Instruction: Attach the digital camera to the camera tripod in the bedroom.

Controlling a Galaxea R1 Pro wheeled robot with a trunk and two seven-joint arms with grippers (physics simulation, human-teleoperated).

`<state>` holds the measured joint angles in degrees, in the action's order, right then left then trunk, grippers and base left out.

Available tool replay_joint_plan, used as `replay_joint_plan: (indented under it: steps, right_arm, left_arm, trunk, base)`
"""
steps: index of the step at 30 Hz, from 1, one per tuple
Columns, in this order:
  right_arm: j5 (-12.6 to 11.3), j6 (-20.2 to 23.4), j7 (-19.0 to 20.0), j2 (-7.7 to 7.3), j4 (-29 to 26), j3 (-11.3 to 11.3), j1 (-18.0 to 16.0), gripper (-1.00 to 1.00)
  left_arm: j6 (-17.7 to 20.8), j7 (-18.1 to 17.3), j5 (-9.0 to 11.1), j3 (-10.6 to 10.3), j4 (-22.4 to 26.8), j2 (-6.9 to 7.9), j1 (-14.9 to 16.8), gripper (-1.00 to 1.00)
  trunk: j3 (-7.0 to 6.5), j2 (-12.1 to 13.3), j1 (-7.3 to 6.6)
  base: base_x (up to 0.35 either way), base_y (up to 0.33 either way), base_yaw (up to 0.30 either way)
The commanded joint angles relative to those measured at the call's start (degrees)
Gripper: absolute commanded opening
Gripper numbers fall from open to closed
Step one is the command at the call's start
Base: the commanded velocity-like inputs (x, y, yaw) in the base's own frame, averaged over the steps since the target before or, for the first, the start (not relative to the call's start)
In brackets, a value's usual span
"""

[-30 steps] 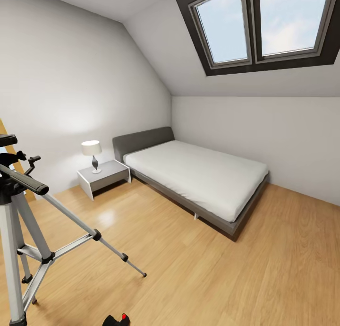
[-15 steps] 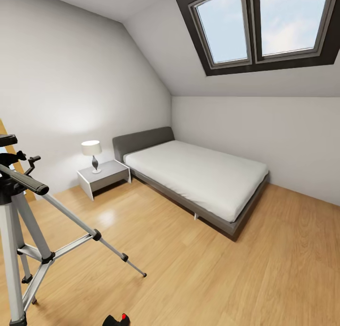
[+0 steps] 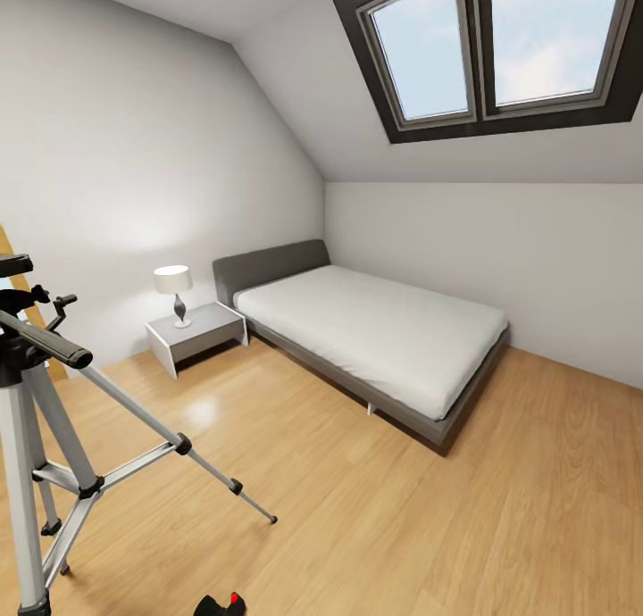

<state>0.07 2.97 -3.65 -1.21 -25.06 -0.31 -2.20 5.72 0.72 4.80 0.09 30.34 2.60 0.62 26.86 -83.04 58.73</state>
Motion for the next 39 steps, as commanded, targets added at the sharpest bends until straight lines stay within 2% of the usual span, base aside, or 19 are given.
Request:
replay_joint_plan:
  steps: [1, 6, 8, 13, 19, 24, 27, 32, 39]
  right_arm:
    - [-0.04, 0.92, -0.8, 0.0, -0.7, -0.03, -0.74, 1.0]
    - [-0.29, 3.16, -3.55, 0.01, -1.95, -0.13, -5.47, 1.0]
    - [-0.49, 3.88, -4.37, 0.0, -1.88, -0.23, -8.42, 1.0]
    - [-0.68, 4.5, -5.2, -0.02, -0.91, -0.37, -12.53, 1.0]
    - [-0.84, 6.71, -6.6, 0.03, -0.05, -0.45, -17.02, 1.0]
    - [-1.02, 8.91, -7.5, 0.05, 0.19, -0.47, -20.39, 1.0]
    - [-1.08, 9.76, -7.77, 0.06, 0.29, -0.52, -22.23, 1.0]
    - [-1.11, 10.18, -7.92, 0.12, 0.34, -0.5, -23.12, 1.0]
    - [-1.08, 10.41, -7.62, 0.15, 0.3, -0.49, -23.46, 1.0]
  left_arm:
    - [2.16, 0.07, 0.5, 0.01, 0.88, 0.07, 0.3, 1.0]
    - [9.4, 0.04, 0.48, 0.06, 2.82, 0.21, 3.75, 1.0]
    - [11.82, 0.07, 0.54, 0.07, 2.91, 0.12, 6.55, 1.0]
    - [13.69, 1.27, 0.59, 0.08, 2.98, -0.18, 10.75, 1.0]
    - [14.85, 4.8, 0.44, -0.11, 3.08, -1.04, 15.7, 1.0]
    - [17.14, 6.18, 0.41, -0.34, 2.59, -2.63, 19.85, 1.0]
    - [18.29, 6.55, 0.31, -0.49, 1.41, -4.15, 22.18, 1.0]
    - [18.79, 6.62, -0.25, -0.9, 0.55, -5.27, 23.39, 1.0]
    - [18.96, 5.54, -1.17, -1.54, 0.68, -5.14, 23.88, 1.0]
  trunk:
    - [0.07, -0.04, 0.0]
    - [0.07, -0.04, 0.0]
    - [0.07, -0.04, 0.0]
    - [0.07, -0.04, 0.0]
    - [0.07, -0.04, 0.0]
    - [0.07, -0.04, 0.0]
    - [0.07, -0.04, 0.0]
    - [0.07, -0.04, 0.0]
    - [0.07, -0.04, 0.0]
  base:
    - [0.0, 0.0, 0.0]
    - [0.0, 0.0, 0.0]
    - [0.0, 0.0, 0.0]
    - [0.0, 0.0, 0.0]
    - [0.0, 0.0, 0.0]
    - [0.0, 0.0, 0.0]
    - [0.0, 0.0, 0.0]
    - [0.0, 0.0, 0.0]
    - [0.0, 0.0, 0.0]
